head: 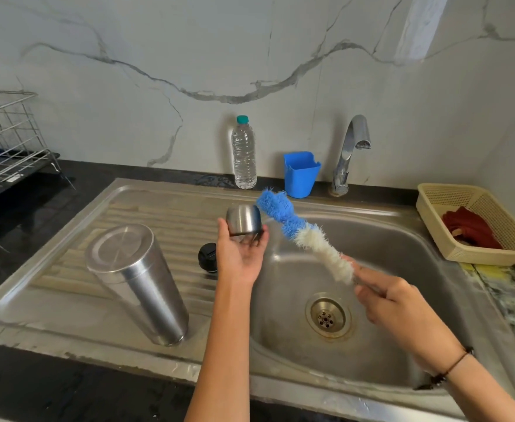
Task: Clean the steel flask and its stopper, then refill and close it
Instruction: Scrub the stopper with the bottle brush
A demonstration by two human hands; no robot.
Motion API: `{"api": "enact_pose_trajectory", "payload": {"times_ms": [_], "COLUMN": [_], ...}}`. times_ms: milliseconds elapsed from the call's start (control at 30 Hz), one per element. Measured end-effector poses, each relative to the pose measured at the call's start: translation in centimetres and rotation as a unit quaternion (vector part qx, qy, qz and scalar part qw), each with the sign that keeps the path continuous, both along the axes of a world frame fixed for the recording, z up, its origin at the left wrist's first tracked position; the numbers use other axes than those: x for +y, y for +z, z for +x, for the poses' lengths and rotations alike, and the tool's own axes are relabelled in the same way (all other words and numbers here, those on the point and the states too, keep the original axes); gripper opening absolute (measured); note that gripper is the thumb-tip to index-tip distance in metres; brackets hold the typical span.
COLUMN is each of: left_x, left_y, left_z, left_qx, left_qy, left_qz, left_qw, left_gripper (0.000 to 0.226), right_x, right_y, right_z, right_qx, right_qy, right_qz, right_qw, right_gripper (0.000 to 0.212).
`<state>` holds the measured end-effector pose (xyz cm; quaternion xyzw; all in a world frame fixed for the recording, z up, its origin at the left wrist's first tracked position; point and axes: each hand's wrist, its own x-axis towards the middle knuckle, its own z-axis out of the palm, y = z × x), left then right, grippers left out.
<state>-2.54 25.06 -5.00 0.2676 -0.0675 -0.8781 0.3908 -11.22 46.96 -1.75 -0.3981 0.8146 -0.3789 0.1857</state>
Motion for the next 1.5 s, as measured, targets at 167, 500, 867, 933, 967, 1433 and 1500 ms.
{"api": "enact_pose_trajectory", "payload": {"times_ms": [167,500,867,933,967,1433,1500], "left_x": [-0.5,-4.4,-8.4,-8.6,-8.7,-9.1,-9.0], "left_y": [0.2,1.3,-2.5,-2.9,-3.1,-4.2,-3.7], "left_z": [0.8,-2.9,-4.8,-4.9,-4.9,-4.9,-5.0], "left_qx": [-0.028,-0.494,-0.684,-0.705,-0.713,-0.765,-0.771], "left_qy": [-0.036,0.067,-0.064,-0.083,-0.094,-0.142,-0.144], "left_qz": [-0.098,-0.355,-0.459,-0.447,-0.444,-0.432,-0.426], "left_qw": [0.994,0.79,0.563,0.545,0.534,0.455,0.45], "left_gripper": [0.057,0.063,0.052,0.052,0.052,0.075,0.086], "right_x": [-0.4,-2.6,-7.5,-8.1,-8.3,-8.2,-8.1], "right_y": [-0.8,-0.6,-1.6,-1.7,-1.7,1.2,2.8], "right_z": [-0.4,-2.0,-4.1,-4.2,-4.2,-4.1,-3.9], "right_qx": [-0.025,-0.001,0.099,0.094,0.092,0.184,0.236], "right_qy": [-0.006,-0.014,0.0,0.003,0.005,0.015,0.024], "right_qz": [-0.011,0.03,0.146,0.149,0.149,0.186,0.192], "right_qw": [1.0,0.999,0.984,0.984,0.985,0.965,0.952], "right_gripper": [0.052,0.057,0.052,0.051,0.051,0.052,0.055]}}
